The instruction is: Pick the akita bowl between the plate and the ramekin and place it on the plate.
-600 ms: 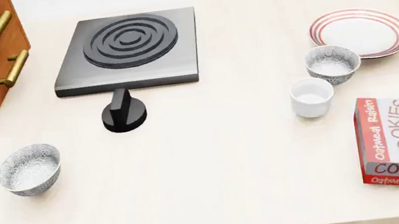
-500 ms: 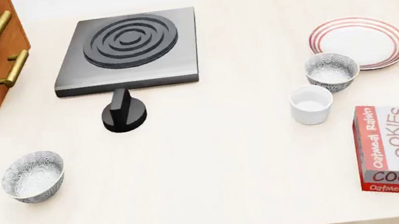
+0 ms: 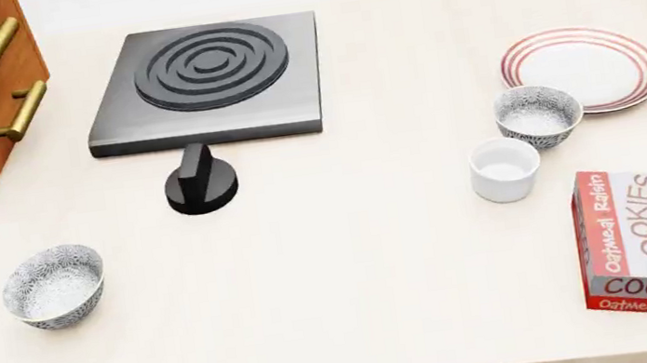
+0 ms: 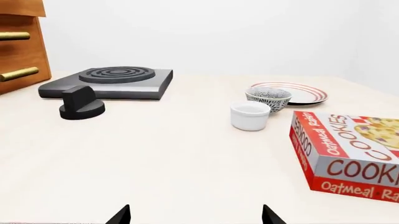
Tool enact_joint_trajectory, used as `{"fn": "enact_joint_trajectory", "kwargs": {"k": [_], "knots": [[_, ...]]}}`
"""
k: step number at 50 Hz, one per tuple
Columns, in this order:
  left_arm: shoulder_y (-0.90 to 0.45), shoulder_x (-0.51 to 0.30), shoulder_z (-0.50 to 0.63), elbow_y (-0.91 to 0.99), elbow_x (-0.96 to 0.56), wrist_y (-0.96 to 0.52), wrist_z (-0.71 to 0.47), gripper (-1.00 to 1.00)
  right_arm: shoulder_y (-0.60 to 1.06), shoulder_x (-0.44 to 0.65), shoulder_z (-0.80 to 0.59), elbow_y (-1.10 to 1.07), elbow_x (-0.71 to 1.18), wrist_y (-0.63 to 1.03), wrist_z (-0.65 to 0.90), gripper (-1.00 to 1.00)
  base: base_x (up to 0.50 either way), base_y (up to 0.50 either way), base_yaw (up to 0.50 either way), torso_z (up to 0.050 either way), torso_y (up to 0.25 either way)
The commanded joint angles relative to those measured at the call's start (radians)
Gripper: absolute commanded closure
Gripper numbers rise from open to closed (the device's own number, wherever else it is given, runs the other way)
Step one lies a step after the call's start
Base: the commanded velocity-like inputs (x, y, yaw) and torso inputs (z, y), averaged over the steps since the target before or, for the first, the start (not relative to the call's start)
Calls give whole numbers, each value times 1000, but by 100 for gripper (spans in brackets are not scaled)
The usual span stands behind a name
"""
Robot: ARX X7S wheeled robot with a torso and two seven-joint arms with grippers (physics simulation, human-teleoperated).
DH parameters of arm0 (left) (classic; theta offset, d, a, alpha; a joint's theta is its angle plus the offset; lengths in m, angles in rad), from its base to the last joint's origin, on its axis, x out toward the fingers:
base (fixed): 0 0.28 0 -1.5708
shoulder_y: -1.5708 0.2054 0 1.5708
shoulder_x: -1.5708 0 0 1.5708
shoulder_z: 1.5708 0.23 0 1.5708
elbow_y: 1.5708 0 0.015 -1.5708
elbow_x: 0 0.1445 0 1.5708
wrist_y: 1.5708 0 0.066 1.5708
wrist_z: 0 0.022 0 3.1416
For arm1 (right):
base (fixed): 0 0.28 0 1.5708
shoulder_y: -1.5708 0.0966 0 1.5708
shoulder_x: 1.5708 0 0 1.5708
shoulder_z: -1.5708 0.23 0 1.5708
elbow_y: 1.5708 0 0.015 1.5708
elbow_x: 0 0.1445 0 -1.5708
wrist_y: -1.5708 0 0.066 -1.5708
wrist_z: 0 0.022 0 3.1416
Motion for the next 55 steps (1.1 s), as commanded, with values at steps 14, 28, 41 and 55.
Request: {"fn": "enact_joint_trajectory", "kwargs": {"k": [14, 28, 41, 55], "knots": [[-101, -43, -65, 75, -203, -208, -29, -100, -1, 29, -37, -16, 33, 15, 38, -100, 0, 0, 0, 0, 0], [-294, -88, -196, -61, -311, -325, -94, -100, -4, 40, -41, -19, 55, -10, 67, -100, 0, 0, 0, 0, 0], [-386, -128, -252, -233, -309, -309, -130, -100, 6, 90, -67, -262, 51, 173, 86, -100, 0, 0, 0, 0, 0], [-414, -154, -278, -312, -298, -274, -153, -100, 133, 132, -94, -525, 60, 534, 93, -100, 0, 0, 0, 0, 0]]}}
